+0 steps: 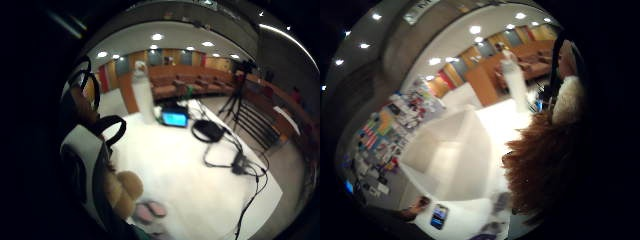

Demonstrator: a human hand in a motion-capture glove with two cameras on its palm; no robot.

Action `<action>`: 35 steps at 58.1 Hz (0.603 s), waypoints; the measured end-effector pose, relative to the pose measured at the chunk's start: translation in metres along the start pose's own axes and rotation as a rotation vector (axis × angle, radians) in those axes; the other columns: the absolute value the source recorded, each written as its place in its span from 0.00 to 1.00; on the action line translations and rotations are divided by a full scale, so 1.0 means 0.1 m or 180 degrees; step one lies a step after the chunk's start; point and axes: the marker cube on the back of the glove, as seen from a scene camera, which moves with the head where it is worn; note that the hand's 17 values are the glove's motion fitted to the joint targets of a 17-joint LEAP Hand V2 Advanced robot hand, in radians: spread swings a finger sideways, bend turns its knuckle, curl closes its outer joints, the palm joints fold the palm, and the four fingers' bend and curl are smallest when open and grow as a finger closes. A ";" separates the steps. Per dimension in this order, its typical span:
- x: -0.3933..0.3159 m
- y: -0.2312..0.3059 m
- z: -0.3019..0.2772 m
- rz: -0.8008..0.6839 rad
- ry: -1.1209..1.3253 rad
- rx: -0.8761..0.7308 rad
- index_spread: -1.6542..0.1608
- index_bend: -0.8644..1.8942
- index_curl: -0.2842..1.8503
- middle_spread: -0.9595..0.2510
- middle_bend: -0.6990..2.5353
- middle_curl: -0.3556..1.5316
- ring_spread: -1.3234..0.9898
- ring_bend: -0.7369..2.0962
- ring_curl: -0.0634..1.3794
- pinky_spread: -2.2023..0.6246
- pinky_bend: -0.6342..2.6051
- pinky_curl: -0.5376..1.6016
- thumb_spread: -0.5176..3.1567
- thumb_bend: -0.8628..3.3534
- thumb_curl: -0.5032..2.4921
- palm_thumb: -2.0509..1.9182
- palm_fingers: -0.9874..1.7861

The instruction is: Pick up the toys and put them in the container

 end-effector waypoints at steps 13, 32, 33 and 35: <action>-1.70 -0.33 -0.08 -0.0487 -0.0917 -0.0319 0.68 0.50 0.57 0.53 0.47 0.60 0.37 0.62 0.40 0.62 0.51 0.47 0.27 0.23 0.45 0.71 0.73; -2.10 -0.08 0.42 -0.0326 -0.0712 -0.0979 0.67 0.48 0.58 0.52 0.40 0.58 0.40 0.50 0.36 0.70 0.47 0.46 0.39 0.21 0.42 0.66 0.43; -2.05 -0.09 0.42 -0.0317 -0.0741 -0.1007 0.67 0.47 0.57 0.52 0.40 0.57 0.40 0.48 0.35 0.70 0.47 0.46 0.40 0.20 0.42 0.66 0.42; -1.96 -0.09 0.41 -0.0352 -0.0788 -0.1059 0.67 0.46 0.56 0.53 0.39 0.56 0.41 0.47 0.33 0.72 0.47 0.45 0.41 0.20 0.41 0.65 0.41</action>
